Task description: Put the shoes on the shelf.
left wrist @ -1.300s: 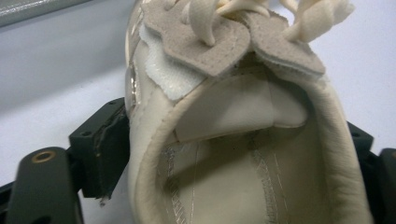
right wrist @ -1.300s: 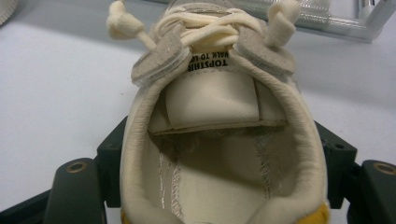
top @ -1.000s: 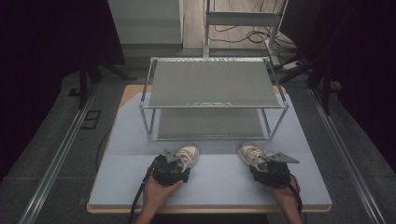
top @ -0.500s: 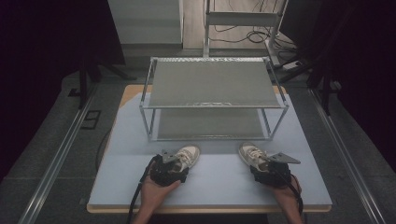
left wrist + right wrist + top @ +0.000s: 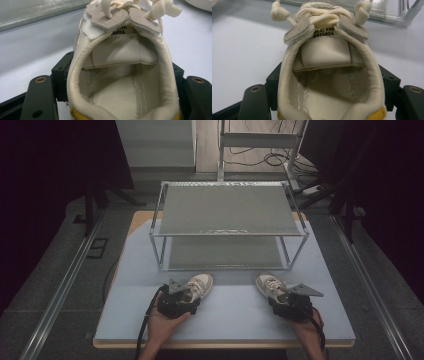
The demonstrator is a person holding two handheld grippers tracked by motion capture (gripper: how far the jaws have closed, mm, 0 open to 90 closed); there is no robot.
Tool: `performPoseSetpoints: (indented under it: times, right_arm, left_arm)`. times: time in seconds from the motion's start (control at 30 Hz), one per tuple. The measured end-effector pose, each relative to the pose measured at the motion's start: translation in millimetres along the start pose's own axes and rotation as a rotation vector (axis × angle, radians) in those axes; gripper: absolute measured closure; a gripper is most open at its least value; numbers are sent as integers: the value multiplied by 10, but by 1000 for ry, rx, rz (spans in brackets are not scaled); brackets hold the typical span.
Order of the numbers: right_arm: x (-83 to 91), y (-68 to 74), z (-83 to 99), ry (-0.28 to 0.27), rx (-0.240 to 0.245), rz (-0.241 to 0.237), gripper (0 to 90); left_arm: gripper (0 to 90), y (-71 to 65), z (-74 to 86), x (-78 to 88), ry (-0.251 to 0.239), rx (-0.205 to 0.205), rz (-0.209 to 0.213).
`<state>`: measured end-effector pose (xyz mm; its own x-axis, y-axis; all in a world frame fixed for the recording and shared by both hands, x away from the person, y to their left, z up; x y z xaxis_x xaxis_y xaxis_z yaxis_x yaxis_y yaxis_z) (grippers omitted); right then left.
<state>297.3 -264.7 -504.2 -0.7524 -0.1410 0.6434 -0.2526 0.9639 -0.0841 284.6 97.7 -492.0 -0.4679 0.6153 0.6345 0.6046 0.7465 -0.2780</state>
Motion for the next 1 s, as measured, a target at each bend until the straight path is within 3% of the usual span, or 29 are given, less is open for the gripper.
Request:
performPoseSetpoints:
  times: [0.57, 0.67, 1.0]
  right_arm:
    - [79, 5, -78, -33, -12, -23, 292]
    - [91, -1, -88, -36, -15, -26, 292]
    - [107, 1, -154, -46, -11, -29, 292]
  left_arm:
    - [303, 16, -98, 126, -64, -7, 10]
    - [303, 12, -108, 129, -56, -25, -4]
    - [303, 65, -147, 117, -54, -9, 12]
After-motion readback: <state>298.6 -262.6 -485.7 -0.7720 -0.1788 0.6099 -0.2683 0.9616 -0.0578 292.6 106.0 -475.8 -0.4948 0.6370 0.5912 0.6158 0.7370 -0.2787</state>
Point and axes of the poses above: each handheld gripper's, and its own axes: x roughly backward along the jaws, z roughly out of its underside, y roughly to its left, the point moved 3 cm from there along -x, roughly forward along the jaws, and after that the axes turned 12 degrees about z, right-handed, at the moved point
